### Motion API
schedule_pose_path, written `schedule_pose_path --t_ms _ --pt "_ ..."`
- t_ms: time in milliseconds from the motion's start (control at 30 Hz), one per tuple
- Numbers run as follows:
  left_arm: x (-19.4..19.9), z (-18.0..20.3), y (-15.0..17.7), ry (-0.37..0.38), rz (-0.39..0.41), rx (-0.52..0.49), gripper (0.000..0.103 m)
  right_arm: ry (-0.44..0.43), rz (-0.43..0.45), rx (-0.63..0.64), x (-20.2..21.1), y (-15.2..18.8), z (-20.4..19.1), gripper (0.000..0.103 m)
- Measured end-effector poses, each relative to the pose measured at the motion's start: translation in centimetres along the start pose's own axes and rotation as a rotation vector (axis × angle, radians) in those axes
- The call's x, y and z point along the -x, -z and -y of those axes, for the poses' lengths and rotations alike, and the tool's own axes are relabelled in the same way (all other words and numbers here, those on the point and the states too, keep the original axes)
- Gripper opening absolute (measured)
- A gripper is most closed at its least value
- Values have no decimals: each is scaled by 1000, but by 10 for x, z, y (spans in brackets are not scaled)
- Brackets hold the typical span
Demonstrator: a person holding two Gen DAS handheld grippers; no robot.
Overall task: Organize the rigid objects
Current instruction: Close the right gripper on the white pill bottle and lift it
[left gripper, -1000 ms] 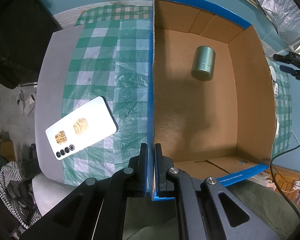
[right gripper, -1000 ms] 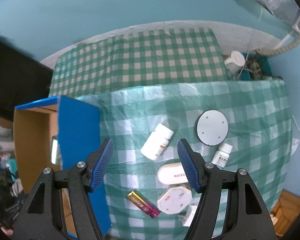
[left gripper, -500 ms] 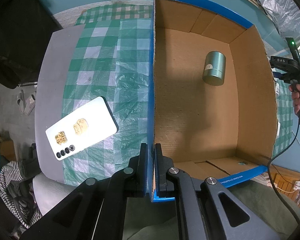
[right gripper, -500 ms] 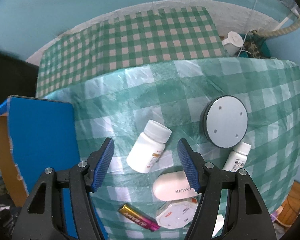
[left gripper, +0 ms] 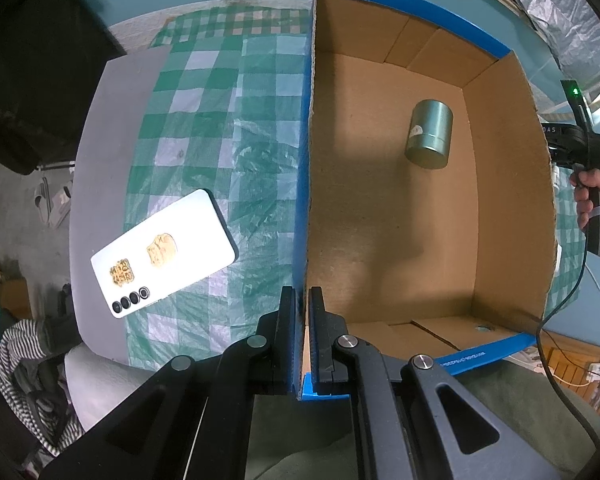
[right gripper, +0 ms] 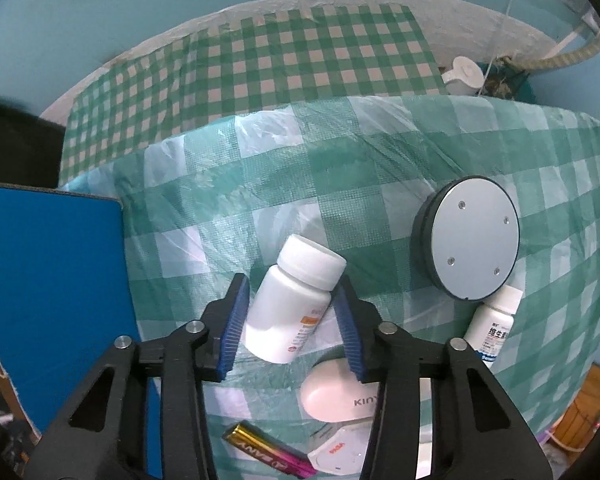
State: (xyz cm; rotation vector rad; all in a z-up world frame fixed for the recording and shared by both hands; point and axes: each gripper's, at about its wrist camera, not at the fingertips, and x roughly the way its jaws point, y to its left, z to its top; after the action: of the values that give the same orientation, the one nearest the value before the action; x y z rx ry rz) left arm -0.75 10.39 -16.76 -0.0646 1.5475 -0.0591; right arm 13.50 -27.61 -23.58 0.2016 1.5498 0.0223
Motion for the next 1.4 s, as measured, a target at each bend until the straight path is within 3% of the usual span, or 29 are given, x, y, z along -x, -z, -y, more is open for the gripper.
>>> schedule_pose_path --t_ms 100,533,1400 --pt "0 0 1 1 1 1 6 13 0 20 0 1 -3 32" --pt "2 1 -2 1 3 -12 6 14 8 115 4 12 -11 32" --pt "0 3 -3 -2 -7 -26 6 -30 72 257 70 31 -39 32"
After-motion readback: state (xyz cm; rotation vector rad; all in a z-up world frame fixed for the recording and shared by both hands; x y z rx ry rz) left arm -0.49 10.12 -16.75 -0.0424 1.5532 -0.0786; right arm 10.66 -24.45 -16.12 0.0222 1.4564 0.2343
